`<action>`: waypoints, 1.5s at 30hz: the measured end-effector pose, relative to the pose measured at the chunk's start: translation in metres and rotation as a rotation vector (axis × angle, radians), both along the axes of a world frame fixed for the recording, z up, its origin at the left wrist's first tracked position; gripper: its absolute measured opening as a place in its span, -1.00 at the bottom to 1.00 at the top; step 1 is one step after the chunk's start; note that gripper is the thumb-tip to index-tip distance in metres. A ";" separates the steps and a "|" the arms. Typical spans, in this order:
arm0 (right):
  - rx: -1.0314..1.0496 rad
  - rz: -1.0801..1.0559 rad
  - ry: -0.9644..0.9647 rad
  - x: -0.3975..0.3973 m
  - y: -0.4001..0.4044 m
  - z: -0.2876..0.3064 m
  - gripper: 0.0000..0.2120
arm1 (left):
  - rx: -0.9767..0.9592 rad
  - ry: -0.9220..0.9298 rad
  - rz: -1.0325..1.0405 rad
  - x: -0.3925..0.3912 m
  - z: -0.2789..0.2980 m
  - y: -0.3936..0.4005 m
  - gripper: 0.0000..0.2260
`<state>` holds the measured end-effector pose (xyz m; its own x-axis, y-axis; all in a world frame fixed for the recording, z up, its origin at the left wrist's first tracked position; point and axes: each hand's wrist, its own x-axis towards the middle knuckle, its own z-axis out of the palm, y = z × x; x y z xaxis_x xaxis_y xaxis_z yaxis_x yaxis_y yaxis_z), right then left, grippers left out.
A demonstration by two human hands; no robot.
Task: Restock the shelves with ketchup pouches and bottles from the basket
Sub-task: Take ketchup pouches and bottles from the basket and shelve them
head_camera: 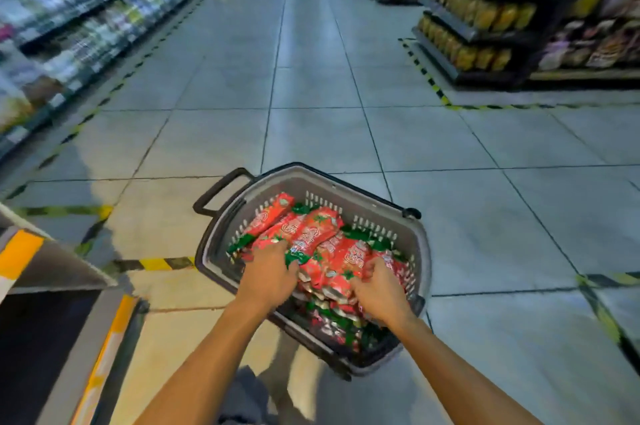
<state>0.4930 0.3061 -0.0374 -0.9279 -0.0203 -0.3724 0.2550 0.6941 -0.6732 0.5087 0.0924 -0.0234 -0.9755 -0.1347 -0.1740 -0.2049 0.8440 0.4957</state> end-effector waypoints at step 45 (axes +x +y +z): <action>-0.347 -0.205 -0.036 -0.030 -0.029 -0.060 -0.71 | 0.528 -0.118 0.530 -0.048 -0.016 -0.046 -0.51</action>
<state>0.4628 0.2775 -0.0972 -0.9121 0.0334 -0.4087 0.3926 0.3592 -0.8467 0.4609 0.0464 -0.0389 -0.7740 -0.4508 -0.4446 -0.5941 0.2743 0.7562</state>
